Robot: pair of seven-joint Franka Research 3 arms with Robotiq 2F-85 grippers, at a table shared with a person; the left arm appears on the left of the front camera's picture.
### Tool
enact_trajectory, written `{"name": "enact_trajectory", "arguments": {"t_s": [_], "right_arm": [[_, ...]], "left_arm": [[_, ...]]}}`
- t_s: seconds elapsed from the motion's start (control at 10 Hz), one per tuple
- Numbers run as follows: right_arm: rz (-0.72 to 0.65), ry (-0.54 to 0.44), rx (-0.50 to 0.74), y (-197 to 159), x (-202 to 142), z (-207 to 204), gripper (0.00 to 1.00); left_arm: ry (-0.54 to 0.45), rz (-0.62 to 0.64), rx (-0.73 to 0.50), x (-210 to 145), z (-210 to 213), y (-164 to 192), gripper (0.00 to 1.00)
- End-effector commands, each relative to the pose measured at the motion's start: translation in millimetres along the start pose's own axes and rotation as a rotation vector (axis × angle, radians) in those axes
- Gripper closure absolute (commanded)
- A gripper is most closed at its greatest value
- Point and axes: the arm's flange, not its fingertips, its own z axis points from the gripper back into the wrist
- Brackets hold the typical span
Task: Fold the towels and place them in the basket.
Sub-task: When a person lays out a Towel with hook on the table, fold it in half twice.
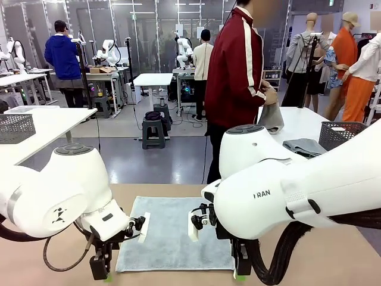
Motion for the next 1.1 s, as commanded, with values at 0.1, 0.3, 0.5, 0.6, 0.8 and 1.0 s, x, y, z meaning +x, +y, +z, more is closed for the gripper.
{"name": "enact_trajectory", "arguments": {"t_s": [0.1,0.3,0.5,0.6,0.8,1.0], "right_arm": [[-0.026,-0.048,0.012,-13.8,-1.7,-21.8,0.32],[-0.033,-0.057,-0.015,-19.4,-5.6,-32.7,0.32],[-0.032,-0.059,-0.008,-24.6,-7.4,-42.8,0.32],[-0.030,-0.062,-0.012,-26.4,-7.0,-46.3,0.32],[-0.014,-0.068,-0.034,-32.4,-6.0,-54.8,0.32],[0.018,-0.081,-0.037,-36.3,-6.7,-61.1,0.32]], "left_arm": [[-0.040,-0.028,0.028,1.2,-13.9,-1.3,0.00],[-0.031,-0.038,0.031,4.5,-17.5,-0.6,0.00],[-0.033,-0.038,0.012,8.3,-22.0,-1.2,0.00],[-0.033,-0.039,0.005,9.6,-24.3,-2.0,0.00],[-0.027,-0.048,0.000,11.7,-28.5,-3.4,0.00],[-0.029,-0.061,0.010,13.9,-29.1,-4.6,0.00]]}}
